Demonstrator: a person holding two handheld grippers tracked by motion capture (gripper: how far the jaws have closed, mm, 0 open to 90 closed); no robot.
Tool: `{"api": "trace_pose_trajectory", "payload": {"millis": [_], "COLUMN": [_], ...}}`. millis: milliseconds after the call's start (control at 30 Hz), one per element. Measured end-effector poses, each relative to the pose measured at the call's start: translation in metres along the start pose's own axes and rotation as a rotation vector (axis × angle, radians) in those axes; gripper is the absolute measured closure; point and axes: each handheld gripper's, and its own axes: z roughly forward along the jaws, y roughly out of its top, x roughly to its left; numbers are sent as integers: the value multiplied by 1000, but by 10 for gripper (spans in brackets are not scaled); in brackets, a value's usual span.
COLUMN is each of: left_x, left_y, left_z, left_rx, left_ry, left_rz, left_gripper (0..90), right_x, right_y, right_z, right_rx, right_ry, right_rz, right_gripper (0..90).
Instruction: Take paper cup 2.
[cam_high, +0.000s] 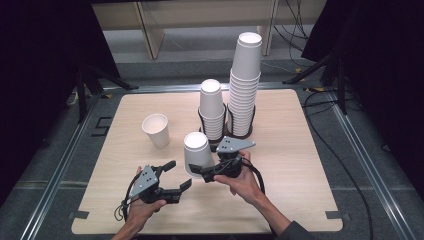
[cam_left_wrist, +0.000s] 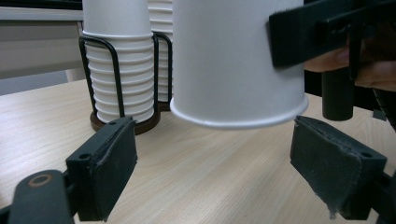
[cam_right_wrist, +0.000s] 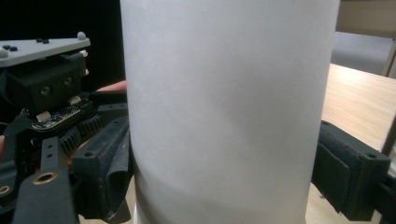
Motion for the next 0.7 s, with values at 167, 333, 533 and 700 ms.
{"api": "trace_pose_trajectory", "payload": {"millis": [167, 333, 533, 700], "left_x": [-1, -1, -1, -2], "left_y": [1, 1, 1, 1], "left_z": [-1, -1, -1, 1], "left_rx": [10, 11, 15, 14], "left_ry": [-7, -11, -13, -18], "left_rz": [-5, -15, -20, -26], "left_gripper": [144, 142, 137, 123], "right_x": [3, 6, 8, 11], "right_y": [-2, -4, -6, -7], "right_z": [4, 8, 11, 16], "right_rx": [9, -8, -1, -10], "right_ry": [15, 14, 21, 23], "right_rz": [-2, 0, -3, 1], "right_gripper": [159, 160, 160, 161]}}
